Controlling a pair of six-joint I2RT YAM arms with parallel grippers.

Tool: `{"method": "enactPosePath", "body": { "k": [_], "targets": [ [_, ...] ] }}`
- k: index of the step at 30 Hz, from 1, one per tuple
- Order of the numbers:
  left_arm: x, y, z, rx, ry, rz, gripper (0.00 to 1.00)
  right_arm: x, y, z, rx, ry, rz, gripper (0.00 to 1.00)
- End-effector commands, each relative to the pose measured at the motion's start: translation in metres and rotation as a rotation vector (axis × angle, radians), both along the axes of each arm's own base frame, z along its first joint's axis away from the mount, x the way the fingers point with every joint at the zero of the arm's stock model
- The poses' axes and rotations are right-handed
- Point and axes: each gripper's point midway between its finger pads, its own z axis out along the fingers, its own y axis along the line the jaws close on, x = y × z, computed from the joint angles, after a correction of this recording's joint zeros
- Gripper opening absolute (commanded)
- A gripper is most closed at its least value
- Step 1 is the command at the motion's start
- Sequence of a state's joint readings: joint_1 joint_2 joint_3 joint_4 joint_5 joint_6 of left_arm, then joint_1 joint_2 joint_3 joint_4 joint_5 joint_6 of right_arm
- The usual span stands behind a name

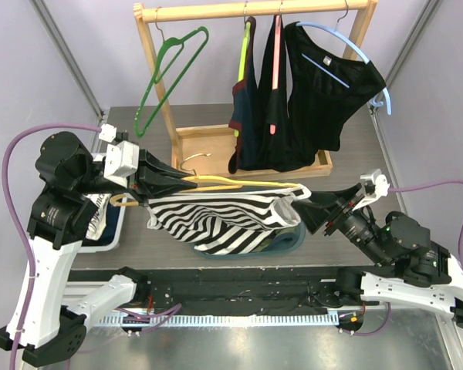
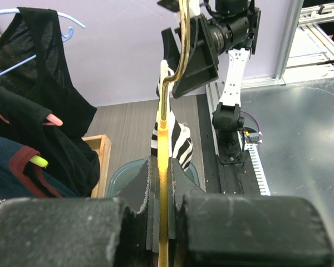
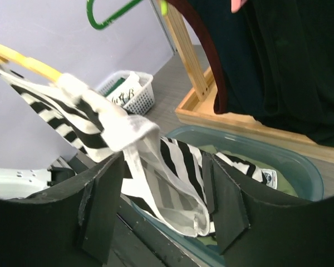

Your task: Remove the tank top from the hanger

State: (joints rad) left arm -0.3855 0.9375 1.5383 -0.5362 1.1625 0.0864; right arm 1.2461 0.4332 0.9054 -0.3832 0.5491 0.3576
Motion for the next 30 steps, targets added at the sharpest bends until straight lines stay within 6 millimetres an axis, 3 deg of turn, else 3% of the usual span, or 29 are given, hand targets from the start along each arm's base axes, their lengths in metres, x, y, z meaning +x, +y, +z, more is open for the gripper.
{"method": "enactPosePath", "body": {
  "k": [1, 6, 10, 13, 16, 20, 23, 28, 30],
  "targets": [
    [-0.008, 0.002, 0.016, -0.028, -0.063, -0.018, 0.0, 0.003, 0.0, -0.014, -0.02, 0.025, -0.022, 0.66],
    [-0.012, 0.002, 0.019, -0.03, -0.062, -0.031, 0.0, 0.01, 0.0, -0.014, -0.089, -0.009, -0.052, 0.69],
    [-0.017, 0.003, 0.02, -0.032, -0.054, -0.043, 0.0, 0.015, -0.006, -0.004, -0.112, -0.046, -0.088, 0.69],
    [-0.02, 0.004, 0.021, -0.033, -0.048, -0.052, 0.0, 0.017, -0.007, -0.001, -0.135, -0.065, -0.102, 0.66],
    [-0.021, 0.004, 0.024, -0.037, -0.044, -0.056, 0.0, 0.019, -0.005, -0.003, -0.148, -0.066, -0.106, 0.51],
    [-0.024, 0.004, 0.033, -0.05, -0.04, -0.062, 0.0, 0.02, -0.002, -0.006, -0.146, -0.058, -0.107, 0.24],
    [-0.024, 0.005, 0.039, -0.059, -0.049, -0.058, 0.0, 0.021, -0.006, -0.008, -0.136, -0.048, -0.126, 0.11],
    [-0.023, 0.005, 0.038, -0.06, -0.054, -0.052, 0.0, 0.02, -0.038, 0.007, -0.045, -0.043, -0.196, 0.02],
    [-0.023, 0.005, 0.038, -0.062, -0.058, -0.051, 0.0, 0.01, -0.045, 0.016, 0.003, -0.067, -0.142, 0.07]
  ]
}}
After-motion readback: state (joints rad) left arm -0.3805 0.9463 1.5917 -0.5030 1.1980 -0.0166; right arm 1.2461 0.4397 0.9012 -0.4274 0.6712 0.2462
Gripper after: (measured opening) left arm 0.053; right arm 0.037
